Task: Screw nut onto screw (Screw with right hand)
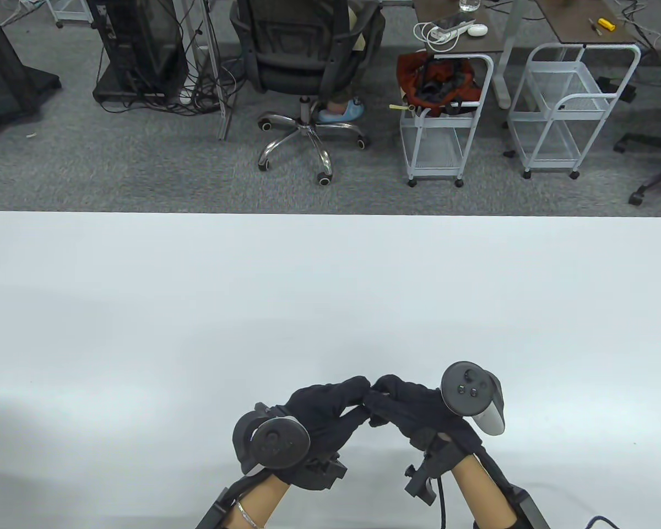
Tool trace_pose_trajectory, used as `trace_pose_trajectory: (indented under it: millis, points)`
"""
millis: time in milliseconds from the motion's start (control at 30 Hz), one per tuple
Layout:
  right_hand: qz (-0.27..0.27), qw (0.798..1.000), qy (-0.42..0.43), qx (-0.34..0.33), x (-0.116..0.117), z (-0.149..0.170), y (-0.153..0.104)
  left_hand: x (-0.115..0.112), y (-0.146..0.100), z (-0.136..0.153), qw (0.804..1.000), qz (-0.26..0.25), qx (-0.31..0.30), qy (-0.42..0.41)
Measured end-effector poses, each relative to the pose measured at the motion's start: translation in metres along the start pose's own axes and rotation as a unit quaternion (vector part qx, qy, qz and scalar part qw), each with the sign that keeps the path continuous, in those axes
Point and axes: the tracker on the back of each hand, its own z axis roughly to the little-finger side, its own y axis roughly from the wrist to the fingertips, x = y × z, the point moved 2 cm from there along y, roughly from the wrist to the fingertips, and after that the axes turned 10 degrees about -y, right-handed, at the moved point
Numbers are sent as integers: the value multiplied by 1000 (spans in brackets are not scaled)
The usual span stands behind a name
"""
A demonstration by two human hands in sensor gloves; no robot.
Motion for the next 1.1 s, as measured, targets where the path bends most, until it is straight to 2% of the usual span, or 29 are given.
trace_pose_trajectory:
  millis: [100,167,333,433,467,567,667,700,767,800,833,1033,1067,1100]
  points:
    - [78,997,-6,8,-3,0,-2,-1,0,0,1000,1,0,-14]
    - [67,998,-5,6,-2,0,-1,-1,0,1,1000,3,2,-19]
    - [-18,1000,3,-4,0,-2,0,1,0,2,1000,-4,5,-14]
    - [82,997,-7,-2,-3,-1,-1,0,0,1,1000,-4,5,-26]
    - [92,996,0,2,-3,0,-2,0,0,1,1000,-4,5,-26]
    - [52,998,26,-4,-1,1,-1,2,0,0,1000,-7,2,-16]
    - [-12,999,33,-9,2,-2,0,4,0,3,1000,-12,7,-16]
    - [-1,1000,15,-14,0,-3,0,4,0,2,1000,-13,7,-21]
    - [65,998,-2,-10,-4,-3,-1,3,0,2,999,-10,5,-31]
    - [81,997,2,-4,-4,-3,-2,2,0,1,999,-8,5,-34]
    - [83,997,7,2,-4,-2,-2,1,0,1,999,-5,5,-34]
    - [0,1000,24,-11,1,-3,0,4,0,2,1000,-13,10,-25]
    - [9,1000,13,-14,0,-3,0,5,0,2,1000,-13,9,-27]
    - [42,999,2,-17,-2,-3,0,4,0,1,1000,-13,8,-27]
